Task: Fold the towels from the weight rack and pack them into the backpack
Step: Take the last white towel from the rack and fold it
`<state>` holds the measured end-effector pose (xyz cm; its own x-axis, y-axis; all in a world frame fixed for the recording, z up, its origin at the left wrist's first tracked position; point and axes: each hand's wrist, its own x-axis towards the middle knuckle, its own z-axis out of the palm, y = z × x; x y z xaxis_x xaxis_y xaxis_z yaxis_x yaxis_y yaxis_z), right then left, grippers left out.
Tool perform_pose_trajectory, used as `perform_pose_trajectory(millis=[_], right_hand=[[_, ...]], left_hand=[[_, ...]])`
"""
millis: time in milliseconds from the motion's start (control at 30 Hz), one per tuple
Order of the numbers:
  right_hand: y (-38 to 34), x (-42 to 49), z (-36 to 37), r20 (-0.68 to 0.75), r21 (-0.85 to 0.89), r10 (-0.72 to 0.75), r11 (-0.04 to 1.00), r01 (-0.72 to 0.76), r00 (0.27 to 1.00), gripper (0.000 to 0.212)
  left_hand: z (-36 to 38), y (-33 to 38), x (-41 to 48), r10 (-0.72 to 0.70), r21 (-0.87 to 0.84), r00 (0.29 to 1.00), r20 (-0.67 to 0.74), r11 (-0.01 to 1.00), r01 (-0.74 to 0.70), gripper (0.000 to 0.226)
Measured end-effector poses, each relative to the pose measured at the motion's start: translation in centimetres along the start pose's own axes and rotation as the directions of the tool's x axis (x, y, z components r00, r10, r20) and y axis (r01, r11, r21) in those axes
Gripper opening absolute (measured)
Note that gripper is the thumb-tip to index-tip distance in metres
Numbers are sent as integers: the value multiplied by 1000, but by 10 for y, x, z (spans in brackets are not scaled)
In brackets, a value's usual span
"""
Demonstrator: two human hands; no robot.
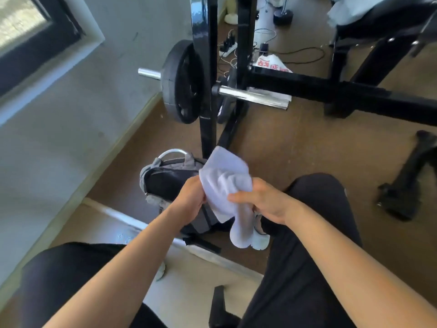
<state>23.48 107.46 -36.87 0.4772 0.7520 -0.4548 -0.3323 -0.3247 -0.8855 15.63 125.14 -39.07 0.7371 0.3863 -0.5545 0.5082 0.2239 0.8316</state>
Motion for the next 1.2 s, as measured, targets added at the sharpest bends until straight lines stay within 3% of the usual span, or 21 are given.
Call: perform_pose_trajectory(millis=[100, 233, 300, 367, 533, 667, 733, 800, 867, 900, 1033, 1100, 1200], right_hand=[[14, 4, 7, -90, -121, 88, 988, -98, 992, 73], [7, 8, 10, -367, 33, 81, 997, -74, 927, 24], [4, 7, 6, -459, 204, 132, 978, -40, 879, 20], [1, 4, 6, -427, 295, 134, 955, -3, 894, 22], [-7, -3, 21, -358, 177, 74, 984, -10, 931, 24], [2, 0, 38, -152, 145, 91, 987, -69, 984, 27], [-3, 7, 44, -190, 315, 7, 947, 54, 982, 23], [-13, 11, 46, -225, 582, -80, 788, 200, 971, 20], [-18, 15, 43, -216, 716, -140, 650, 255, 966, 20], [-17, 16, 44, -198, 718, -149, 651, 247, 969, 19], [3, 21, 54, -106, 511, 10, 858, 45, 994, 24], [8, 20, 54, -78, 410, 36, 912, -1, 996, 32], [6, 19, 52, -33, 301, -34, 953, 43, 999, 32]], left_hand=[[-32, -22, -19, 114, 49, 991, -65, 993, -111, 31], [-72, -49, -48, 188, -42, 961, -201, 979, -200, 31], [-89, -53, -61, 207, -78, 929, -308, 967, -242, 35], [-102, -52, -73, 268, -45, 887, -377, 951, -306, 32], [-118, -30, -95, 449, -6, 754, -479, 857, -515, 27], [-138, -23, -100, 482, -41, 739, -471, 824, -565, 26], [-151, -26, -103, 488, -92, 738, -465, 803, -589, 24], [-166, -29, -106, 478, -160, 738, -476, 778, -607, 24], [-179, -31, -107, 426, -238, 749, -508, 766, -597, 21], [-181, -33, -107, 386, -278, 766, -514, 769, -575, 18], [-177, -57, -102, 152, -405, 867, -475, 837, -369, 26], [-180, -69, -102, 144, -379, 871, -469, 859, -345, 23], [-183, -71, -106, 194, -360, 840, -506, 837, -411, 17]])
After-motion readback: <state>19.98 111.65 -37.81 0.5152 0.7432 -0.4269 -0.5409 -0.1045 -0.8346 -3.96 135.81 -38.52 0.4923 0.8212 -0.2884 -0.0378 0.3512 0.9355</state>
